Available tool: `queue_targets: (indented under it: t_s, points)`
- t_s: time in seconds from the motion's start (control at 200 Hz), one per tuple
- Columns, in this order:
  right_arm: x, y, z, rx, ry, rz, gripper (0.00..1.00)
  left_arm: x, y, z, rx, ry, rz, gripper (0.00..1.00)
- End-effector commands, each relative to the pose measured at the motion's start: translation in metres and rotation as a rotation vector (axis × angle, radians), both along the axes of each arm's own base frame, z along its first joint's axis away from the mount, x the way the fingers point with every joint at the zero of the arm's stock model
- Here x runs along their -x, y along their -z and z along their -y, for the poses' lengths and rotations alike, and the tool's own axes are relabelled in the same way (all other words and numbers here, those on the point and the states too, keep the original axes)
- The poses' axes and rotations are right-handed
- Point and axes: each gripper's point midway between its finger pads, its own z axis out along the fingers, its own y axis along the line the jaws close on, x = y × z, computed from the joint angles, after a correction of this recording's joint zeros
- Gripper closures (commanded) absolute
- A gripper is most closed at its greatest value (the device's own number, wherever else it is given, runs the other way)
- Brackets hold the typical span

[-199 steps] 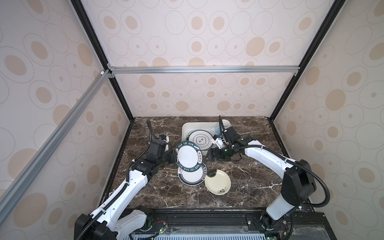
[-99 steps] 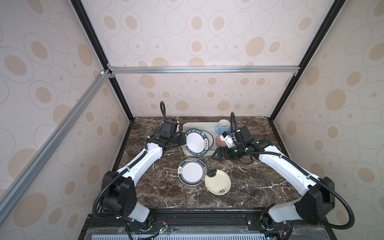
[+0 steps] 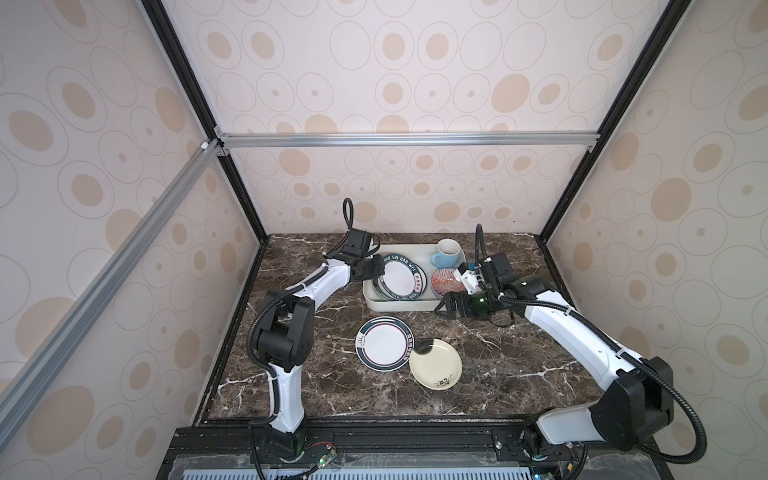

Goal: Place the mixed dishes into the plastic bin
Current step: 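Lower the 'HAO SHI HAO WEI' plate onto the teal-rimmed plate and release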

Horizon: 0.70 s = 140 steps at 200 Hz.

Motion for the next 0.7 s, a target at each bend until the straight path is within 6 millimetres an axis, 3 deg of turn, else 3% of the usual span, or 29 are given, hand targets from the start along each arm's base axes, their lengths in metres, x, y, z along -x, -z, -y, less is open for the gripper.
queue_targets:
  t_s: [0.0, 0.25, 0.43, 0.595, 0.695]
  points:
    - [0.003, 0.001, 0.006, 0.004, -0.004, -0.004, 0.0, -0.017, -0.018, 0.008, 0.038, 0.032, 0.044, 1.0]
    - [-0.004, 0.006, 0.009, 0.0, 0.001, -0.024, 0.0, -0.015, 0.014, 0.012, 0.049, 0.048, -0.013, 1.0]
    - [-0.009, 0.014, 0.009, -0.004, 0.005, -0.051, 0.0, -0.005, 0.041, 0.007, 0.021, 0.048, -0.071, 0.9]
    - [-0.01, 0.014, 0.01, -0.004, 0.009, -0.048, 0.0, 0.003, 0.063, 0.003, -0.012, 0.059, -0.128, 0.72]
    - [-0.01, 0.014, 0.01, -0.008, 0.008, -0.047, 0.0, 0.006, 0.069, 0.002, -0.024, 0.063, -0.142, 0.69]
